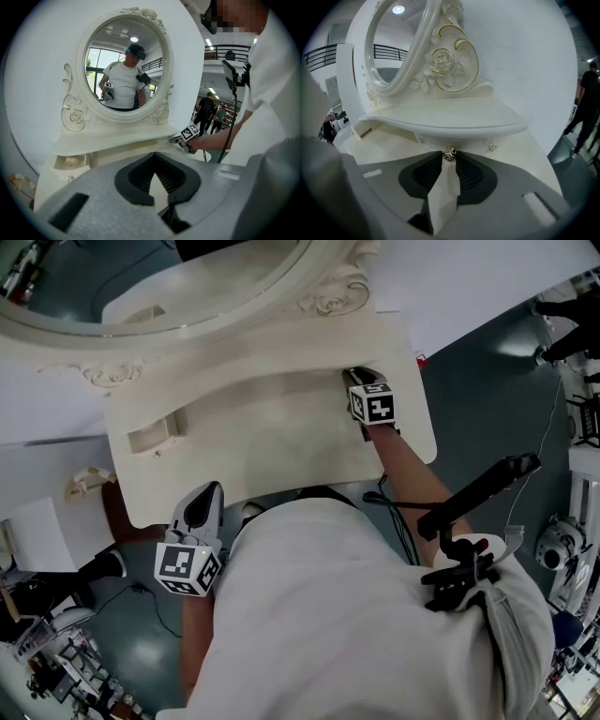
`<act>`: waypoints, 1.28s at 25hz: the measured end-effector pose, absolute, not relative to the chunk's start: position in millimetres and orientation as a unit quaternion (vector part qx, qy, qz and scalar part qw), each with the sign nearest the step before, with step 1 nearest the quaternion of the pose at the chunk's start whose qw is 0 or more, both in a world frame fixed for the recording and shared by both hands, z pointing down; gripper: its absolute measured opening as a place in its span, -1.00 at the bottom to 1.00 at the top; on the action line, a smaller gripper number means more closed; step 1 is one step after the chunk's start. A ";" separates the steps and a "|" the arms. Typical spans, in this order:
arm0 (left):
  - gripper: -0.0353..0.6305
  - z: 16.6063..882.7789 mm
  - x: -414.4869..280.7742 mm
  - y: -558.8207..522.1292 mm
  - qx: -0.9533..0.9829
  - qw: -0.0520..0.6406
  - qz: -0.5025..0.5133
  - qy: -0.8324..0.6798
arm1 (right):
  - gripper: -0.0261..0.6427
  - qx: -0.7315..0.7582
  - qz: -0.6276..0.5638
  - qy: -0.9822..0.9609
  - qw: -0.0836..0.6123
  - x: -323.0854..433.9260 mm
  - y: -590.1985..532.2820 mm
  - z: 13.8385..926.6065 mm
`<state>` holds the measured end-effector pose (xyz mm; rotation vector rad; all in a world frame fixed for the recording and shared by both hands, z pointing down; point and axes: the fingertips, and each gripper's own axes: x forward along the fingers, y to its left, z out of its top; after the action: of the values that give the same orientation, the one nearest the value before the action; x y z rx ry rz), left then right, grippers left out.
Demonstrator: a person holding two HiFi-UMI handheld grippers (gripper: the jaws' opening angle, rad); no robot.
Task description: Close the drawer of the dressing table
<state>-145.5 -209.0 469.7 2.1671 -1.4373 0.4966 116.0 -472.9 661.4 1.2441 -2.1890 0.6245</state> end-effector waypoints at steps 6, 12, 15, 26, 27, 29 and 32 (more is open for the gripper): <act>-0.88 470.2 -145.4 -208.6 0.794 0.245 0.183 -0.525 | -0.63 0.460 0.232 -0.813 0.270 115.3 -473.1 662.0; -0.88 470.6 -148.3 -206.4 0.795 0.244 0.181 -0.525 | -0.62 0.461 0.232 -0.813 0.269 114.4 -473.3 662.5; -0.88 471.5 -149.6 -204.1 0.795 0.246 0.181 -0.524 | -0.60 0.462 0.235 -0.811 0.271 114.1 -473.3 664.9; -0.88 474.8 -157.7 -199.5 0.796 0.247 0.181 -0.522 | -0.56 0.471 0.250 -0.796 0.287 119.4 -464.6 679.4; -0.88 474.9 -157.9 -199.8 0.797 0.246 0.179 -0.522 | -0.57 0.472 0.251 -0.795 0.288 120.4 -463.3 680.2; -0.88 475.2 -159.0 -200.5 0.799 0.245 0.176 -0.520 | -0.59 0.473 0.252 -0.792 0.292 122.2 -459.4 681.4; -0.88 474.1 -165.6 -198.7 0.804 0.244 0.171 -0.515 | -0.69 0.478 0.252 -0.787 0.299 122.8 -447.4 680.1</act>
<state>-165.6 -198.7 474.1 2.1948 -1.4061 0.4666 122.8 -447.4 680.1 1.2703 -2.0894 0.6692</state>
